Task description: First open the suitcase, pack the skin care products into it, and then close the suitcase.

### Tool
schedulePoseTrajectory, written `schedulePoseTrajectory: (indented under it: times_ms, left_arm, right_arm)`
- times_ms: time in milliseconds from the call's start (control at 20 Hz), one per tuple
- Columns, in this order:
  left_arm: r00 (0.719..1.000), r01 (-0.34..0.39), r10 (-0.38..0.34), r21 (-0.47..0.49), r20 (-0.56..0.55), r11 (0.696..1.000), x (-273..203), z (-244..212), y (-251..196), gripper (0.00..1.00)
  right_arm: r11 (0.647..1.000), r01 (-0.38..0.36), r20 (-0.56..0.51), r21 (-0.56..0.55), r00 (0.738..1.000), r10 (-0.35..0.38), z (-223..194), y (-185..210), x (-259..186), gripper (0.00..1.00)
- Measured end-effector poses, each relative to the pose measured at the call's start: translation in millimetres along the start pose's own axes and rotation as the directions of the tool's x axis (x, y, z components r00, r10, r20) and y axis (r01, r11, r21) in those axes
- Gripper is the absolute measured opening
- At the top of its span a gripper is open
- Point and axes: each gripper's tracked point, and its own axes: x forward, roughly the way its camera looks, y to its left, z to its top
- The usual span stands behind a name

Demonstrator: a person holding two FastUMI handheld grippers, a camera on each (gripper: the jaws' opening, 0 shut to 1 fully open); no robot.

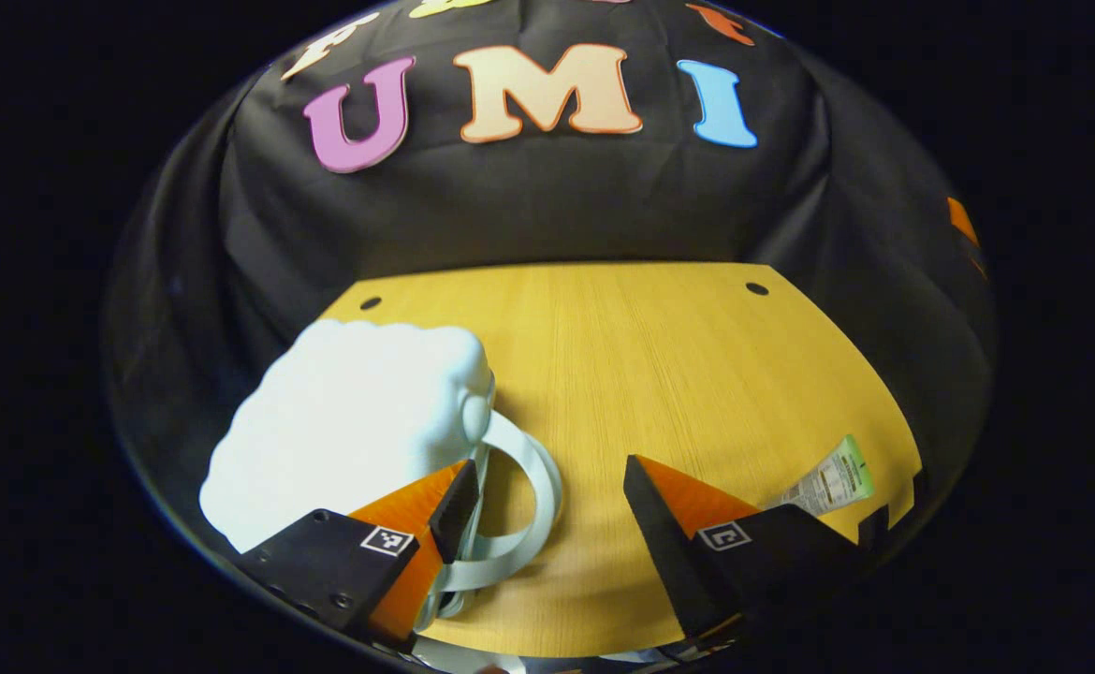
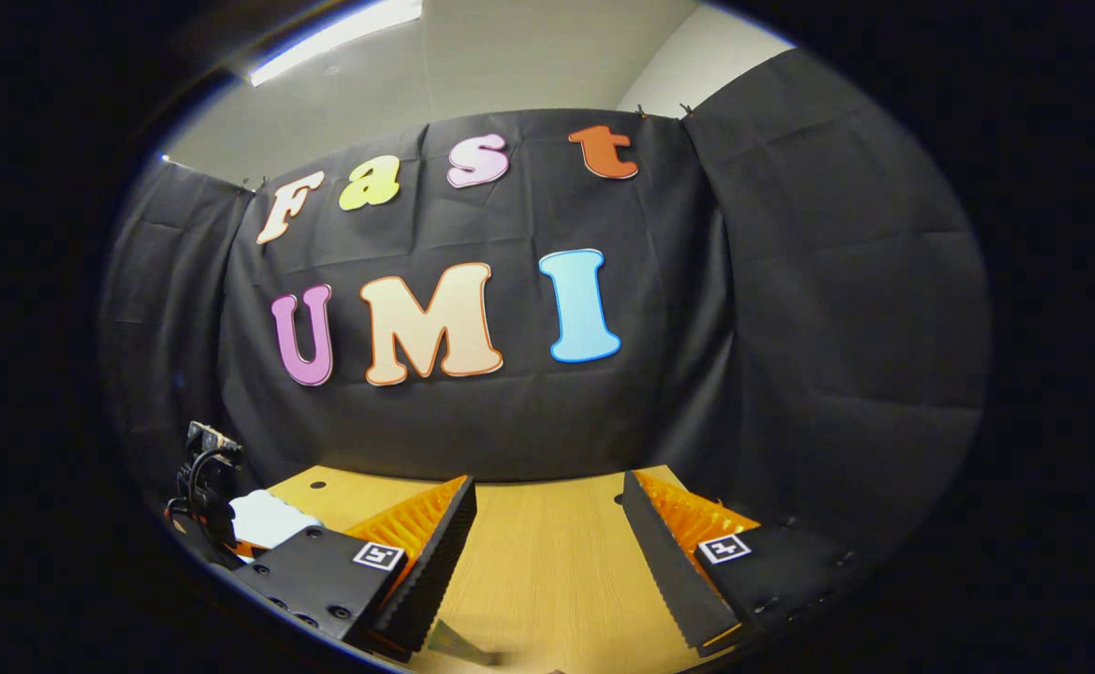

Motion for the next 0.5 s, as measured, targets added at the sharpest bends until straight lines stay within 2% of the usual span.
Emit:
schedulePoseTrajectory:
  times_ms: [50, 100, 300, 450, 500]
  left_arm:
    - [1.0, 0.012, -0.012, 0.001, -0.025, 1.0, 2.9, -3.9, 0.5, 0.92]
    - [0.998, 0.017, -0.017, 0.002, -0.059, 1.0, 4.2, -8.7, 1.0, 0.93]
    - [0.984, 0.077, -0.076, 0.0, -0.158, 0.997, 16.9, -22.9, -3.3, 0.93]
    - [0.964, 0.132, -0.131, -0.009, -0.233, 0.991, 25.2, -35.6, -13.2, 0.77]
    - [0.955, 0.136, -0.14, -0.034, -0.26, 0.99, 27.3, -41.0, -15.2, 0.78]
  right_arm:
    - [1.0, 0.001, -0.005, -0.016, 1.0, -0.002, -1.2, 4.8, -0.9, 0.94]
    - [0.999, 0.0, -0.014, -0.035, 1.0, -0.001, -5.4, 9.9, -1.0, 0.97]
    - [0.997, -0.009, -0.041, -0.078, 0.999, 0.006, -15.5, 27.7, -6.4, 0.98]
    - [0.997, -0.016, -0.068, -0.081, 0.998, 0.01, -22.8, 33.8, -10.7, 0.98]
    - [0.997, -0.014, -0.071, -0.079, 0.997, 0.008, -23.3, 33.6, -12.5, 0.98]
